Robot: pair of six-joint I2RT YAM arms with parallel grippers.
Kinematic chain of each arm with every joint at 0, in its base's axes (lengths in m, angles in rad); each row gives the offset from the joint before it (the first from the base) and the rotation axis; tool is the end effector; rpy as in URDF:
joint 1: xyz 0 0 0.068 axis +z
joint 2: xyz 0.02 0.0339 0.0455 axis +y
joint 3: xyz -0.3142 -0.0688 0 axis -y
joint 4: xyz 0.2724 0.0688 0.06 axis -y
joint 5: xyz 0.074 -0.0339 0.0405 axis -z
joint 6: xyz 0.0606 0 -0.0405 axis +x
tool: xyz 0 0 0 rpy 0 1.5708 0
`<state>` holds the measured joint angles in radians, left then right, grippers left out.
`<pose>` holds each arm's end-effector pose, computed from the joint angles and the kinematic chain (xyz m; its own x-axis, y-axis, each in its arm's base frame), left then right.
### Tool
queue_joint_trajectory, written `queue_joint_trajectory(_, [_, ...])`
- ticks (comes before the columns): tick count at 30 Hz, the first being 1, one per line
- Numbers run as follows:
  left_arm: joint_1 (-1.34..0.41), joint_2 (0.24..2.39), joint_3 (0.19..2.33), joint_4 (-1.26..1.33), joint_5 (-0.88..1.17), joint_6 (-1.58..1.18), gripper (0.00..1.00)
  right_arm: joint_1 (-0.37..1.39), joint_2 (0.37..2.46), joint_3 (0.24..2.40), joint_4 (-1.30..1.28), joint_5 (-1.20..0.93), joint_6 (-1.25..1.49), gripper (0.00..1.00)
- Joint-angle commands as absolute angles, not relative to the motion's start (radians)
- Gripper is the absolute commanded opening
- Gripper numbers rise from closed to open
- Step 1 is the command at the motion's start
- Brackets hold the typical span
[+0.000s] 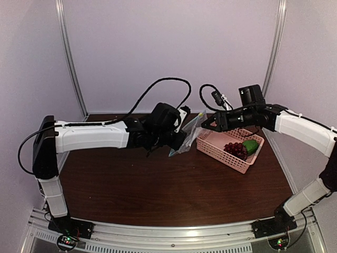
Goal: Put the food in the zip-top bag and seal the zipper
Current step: Adjust the zipper food storage bag at the center of the board, then pick up the fake fruit from the bin.
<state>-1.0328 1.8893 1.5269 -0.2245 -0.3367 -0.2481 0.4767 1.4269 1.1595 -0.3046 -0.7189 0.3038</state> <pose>0.2753 -0.4222 0.2988 -0.4395 0.2842 -0.8521 0.5794 0.8146 -0.0271 0.2963 0.1979 0.3456 -0.7094 -0.1130 -0.6957 -0.6551 0.4699 0.5917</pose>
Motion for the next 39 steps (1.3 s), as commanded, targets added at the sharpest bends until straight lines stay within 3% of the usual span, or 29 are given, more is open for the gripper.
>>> queue_joint_trajectory(1, [-1.01,1.794,1.499,-0.306,-0.35,-0.209,0.0,0.42,1.407,1.272,-0.576,-0.805,0.034,0.47])
queue_joint_trajectory(7, [-1.005,1.737,1.477,-0.428,-0.387,-0.162,0.0,0.182,1.45,1.299,-0.792,-0.81,-0.281,0.5])
queue_joint_trajectory(9, [-1.004,1.729,1.484,-0.474,-0.392,-0.141,0.0,0.136,1.486,1.308,-0.839,-0.706,-0.379,0.51])
queue_joint_trajectory(15, [-1.005,1.775,1.5,-0.505,-0.3,-0.139,0.0,0.13,1.591,1.287,-0.834,-0.391,-0.549,0.57])
queue_joint_trajectory(23, [-1.004,1.892,1.555,-0.487,-0.133,-0.21,0.0,0.135,1.771,1.385,-0.859,-0.333,-0.613,0.71])
queue_joint_trajectory(31, [-1.003,1.888,1.563,-0.494,-0.1,-0.23,0.0,0.145,1.867,1.389,-0.881,-0.274,-0.654,0.73])
queue_joint_trajectory(35, [-1.004,1.881,1.562,-0.514,-0.109,-0.236,0.0,0.144,1.889,1.372,-0.847,-0.26,-0.632,0.51])
queue_joint_trajectory(37, [-1.004,1.873,1.559,-0.517,-0.114,-0.242,0.0,0.144,1.874,1.373,-0.829,-0.26,-0.614,0.29])
queue_joint_trajectory(39, [-1.004,1.868,1.561,-0.518,-0.117,-0.25,0.0,0.144,1.844,1.388,-0.831,-0.267,-0.6,0.14])
